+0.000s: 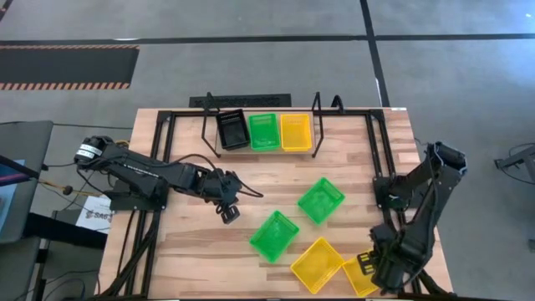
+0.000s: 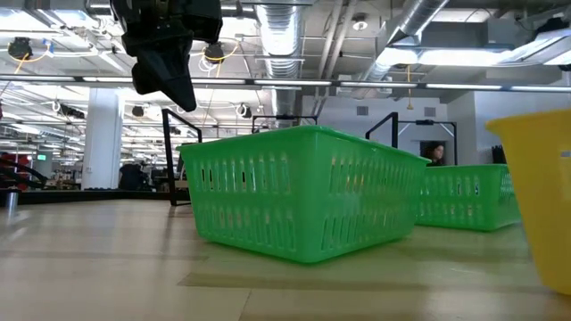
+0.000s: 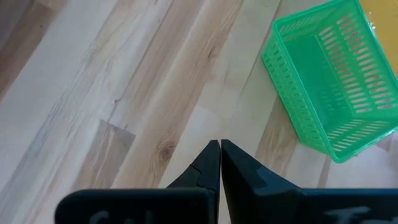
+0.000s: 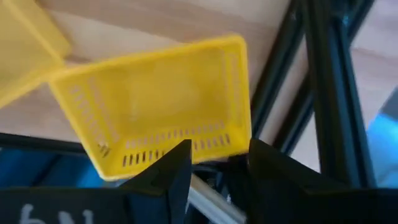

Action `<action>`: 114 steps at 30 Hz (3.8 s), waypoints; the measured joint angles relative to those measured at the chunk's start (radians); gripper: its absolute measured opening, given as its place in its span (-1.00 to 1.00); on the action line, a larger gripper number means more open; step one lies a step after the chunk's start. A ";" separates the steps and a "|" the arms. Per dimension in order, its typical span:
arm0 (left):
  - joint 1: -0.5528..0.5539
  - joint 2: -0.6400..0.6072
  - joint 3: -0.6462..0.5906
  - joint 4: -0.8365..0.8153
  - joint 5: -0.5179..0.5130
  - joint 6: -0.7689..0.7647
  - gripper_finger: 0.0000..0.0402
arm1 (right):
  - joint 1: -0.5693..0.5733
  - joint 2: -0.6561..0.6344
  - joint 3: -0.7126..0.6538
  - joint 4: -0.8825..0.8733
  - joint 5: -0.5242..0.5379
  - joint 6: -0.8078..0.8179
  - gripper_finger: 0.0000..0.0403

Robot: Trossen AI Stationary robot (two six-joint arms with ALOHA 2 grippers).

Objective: Stack baskets on shelf by color
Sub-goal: Stack the right yellow bin on top of the yellow bin on the shelf

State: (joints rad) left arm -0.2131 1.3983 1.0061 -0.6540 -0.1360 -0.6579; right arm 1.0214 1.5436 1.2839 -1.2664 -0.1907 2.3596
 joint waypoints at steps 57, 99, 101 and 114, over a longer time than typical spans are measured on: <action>-0.001 0.000 0.000 0.031 -0.006 -0.064 -1.00 | -0.168 0.159 0.000 -0.044 0.061 -1.127 -0.22; -0.001 0.011 0.000 0.038 -0.106 -0.181 -1.00 | -0.103 0.054 -0.164 0.056 0.256 -1.484 -0.02; -0.002 0.011 0.000 0.042 -0.107 -0.181 -1.00 | -0.108 0.054 -0.166 0.077 0.260 -1.497 -0.02; -0.021 0.011 0.000 0.042 -0.107 -0.194 -1.00 | -0.087 0.065 -0.232 0.211 0.178 -1.501 -0.03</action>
State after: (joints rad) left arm -0.2341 1.4097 1.0065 -0.6125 -0.2428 -0.8522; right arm 0.9343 1.6084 1.0523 -1.0553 -0.0130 0.8581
